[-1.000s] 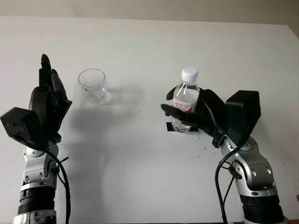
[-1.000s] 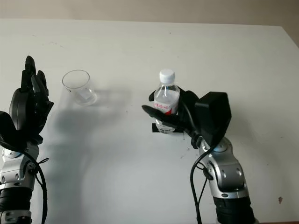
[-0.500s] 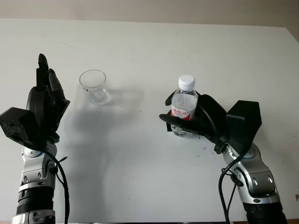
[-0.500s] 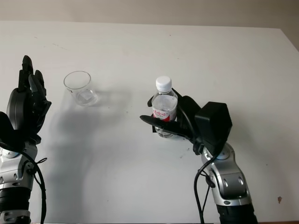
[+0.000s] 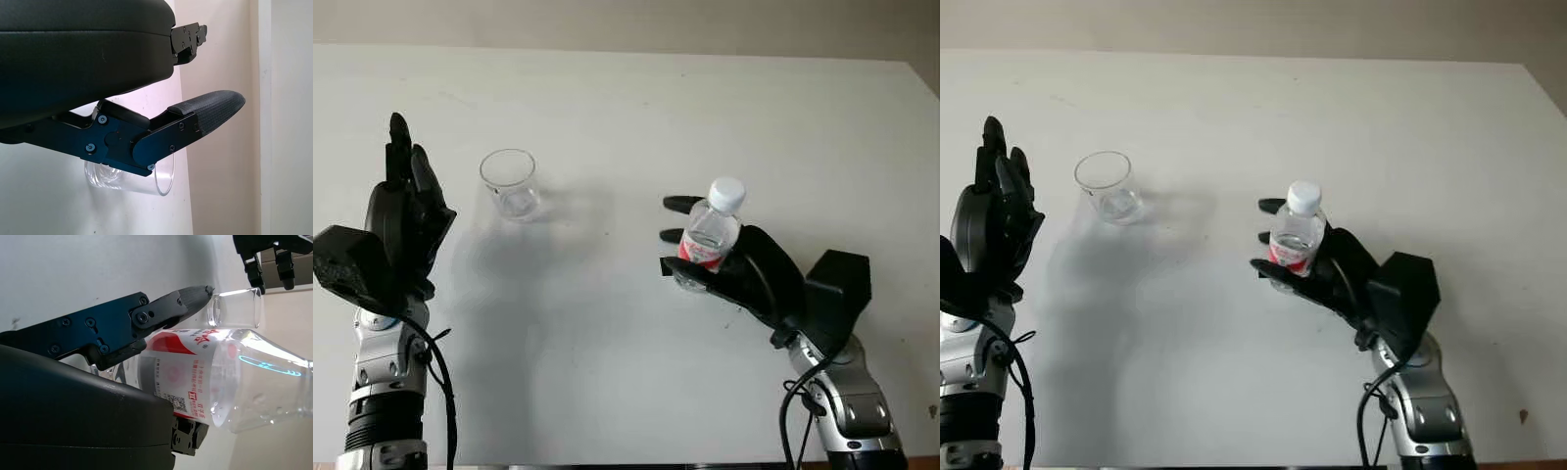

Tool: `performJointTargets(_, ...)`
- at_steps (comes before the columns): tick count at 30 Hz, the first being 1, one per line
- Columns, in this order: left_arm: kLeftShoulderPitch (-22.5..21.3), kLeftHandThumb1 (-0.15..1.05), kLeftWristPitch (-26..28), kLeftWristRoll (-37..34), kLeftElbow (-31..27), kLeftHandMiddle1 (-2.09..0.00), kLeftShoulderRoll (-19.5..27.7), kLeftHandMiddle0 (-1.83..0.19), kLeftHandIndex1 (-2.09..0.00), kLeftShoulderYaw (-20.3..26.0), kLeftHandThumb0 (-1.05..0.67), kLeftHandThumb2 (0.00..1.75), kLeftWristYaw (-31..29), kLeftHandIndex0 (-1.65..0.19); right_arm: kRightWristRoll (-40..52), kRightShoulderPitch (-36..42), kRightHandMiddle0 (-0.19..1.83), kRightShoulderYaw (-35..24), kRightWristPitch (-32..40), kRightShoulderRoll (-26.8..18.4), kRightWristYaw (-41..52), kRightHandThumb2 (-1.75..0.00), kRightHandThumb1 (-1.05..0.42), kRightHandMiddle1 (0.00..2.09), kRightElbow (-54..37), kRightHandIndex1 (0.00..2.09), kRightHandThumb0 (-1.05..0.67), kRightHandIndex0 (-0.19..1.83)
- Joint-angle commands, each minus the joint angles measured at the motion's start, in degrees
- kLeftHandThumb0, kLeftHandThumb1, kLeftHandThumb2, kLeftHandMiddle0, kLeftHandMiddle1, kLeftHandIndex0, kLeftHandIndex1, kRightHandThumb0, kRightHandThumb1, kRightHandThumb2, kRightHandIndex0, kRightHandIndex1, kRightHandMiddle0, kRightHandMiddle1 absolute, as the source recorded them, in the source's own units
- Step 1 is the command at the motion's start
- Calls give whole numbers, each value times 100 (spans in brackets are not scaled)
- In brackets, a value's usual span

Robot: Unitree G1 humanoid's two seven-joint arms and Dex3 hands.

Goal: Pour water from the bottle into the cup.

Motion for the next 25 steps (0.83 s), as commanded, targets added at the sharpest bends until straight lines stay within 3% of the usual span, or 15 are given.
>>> performJointTargets(1,16,105,-8,-12,-31,0,59,19,0,20,-72,85,-2,19,-59,52,-19,-76,-340,-65,3,-5,-95,4,151,2,-79,-19)
performJointTargets(15,-8,105,-13,-28,7,0,58,19,0,25,-72,85,-18,19,-466,-143,-19,-89,-1518,-62,-232,-6,-97,0,587,0,-95,-19)
performJointTargets(25,-36,105,-10,12,39,0,68,19,0,7,-73,84,6,19,-302,-212,-19,-9,-1730,206,-304,-5,-94,0,285,0,-91,-19)
